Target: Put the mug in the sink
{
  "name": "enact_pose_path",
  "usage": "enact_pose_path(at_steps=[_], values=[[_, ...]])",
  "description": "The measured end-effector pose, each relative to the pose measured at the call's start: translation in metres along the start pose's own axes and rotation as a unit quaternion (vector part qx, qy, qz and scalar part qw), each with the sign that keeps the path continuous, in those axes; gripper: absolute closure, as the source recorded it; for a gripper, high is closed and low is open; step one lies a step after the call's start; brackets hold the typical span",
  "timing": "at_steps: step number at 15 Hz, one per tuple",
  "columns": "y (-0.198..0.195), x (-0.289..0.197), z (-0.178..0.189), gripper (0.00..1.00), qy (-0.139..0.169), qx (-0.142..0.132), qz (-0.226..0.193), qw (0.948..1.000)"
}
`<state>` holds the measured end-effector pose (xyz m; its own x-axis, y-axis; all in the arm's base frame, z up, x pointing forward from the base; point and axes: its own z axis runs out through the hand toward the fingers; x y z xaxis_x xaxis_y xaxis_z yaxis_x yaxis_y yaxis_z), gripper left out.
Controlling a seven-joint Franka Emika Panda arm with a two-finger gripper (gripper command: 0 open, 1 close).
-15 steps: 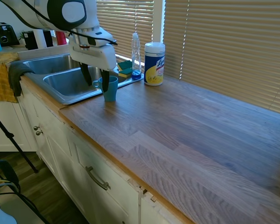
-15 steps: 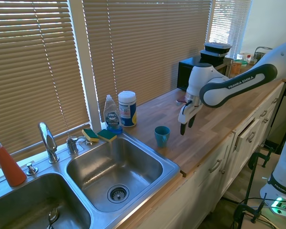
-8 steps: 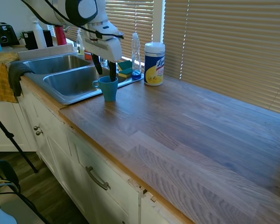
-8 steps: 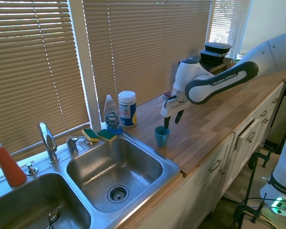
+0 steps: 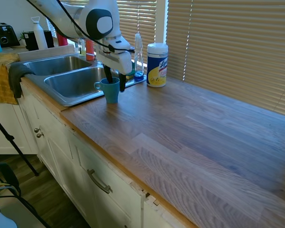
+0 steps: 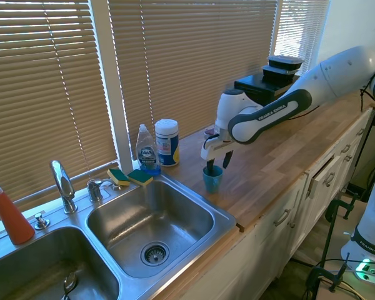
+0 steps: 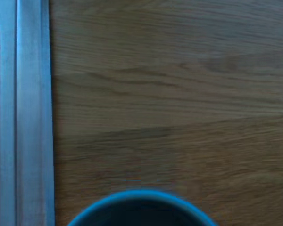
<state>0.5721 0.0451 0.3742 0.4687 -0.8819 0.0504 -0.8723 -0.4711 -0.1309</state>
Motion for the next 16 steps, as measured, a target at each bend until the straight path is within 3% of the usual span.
enact_pose_path(at_steps=[7,16], values=[[-0.005,0.005,0.031,1.00,-0.011,-0.020,0.004,0.9997],[-0.002,0.011,0.030,1.00,-0.013,-0.019,-0.003,0.9997]])
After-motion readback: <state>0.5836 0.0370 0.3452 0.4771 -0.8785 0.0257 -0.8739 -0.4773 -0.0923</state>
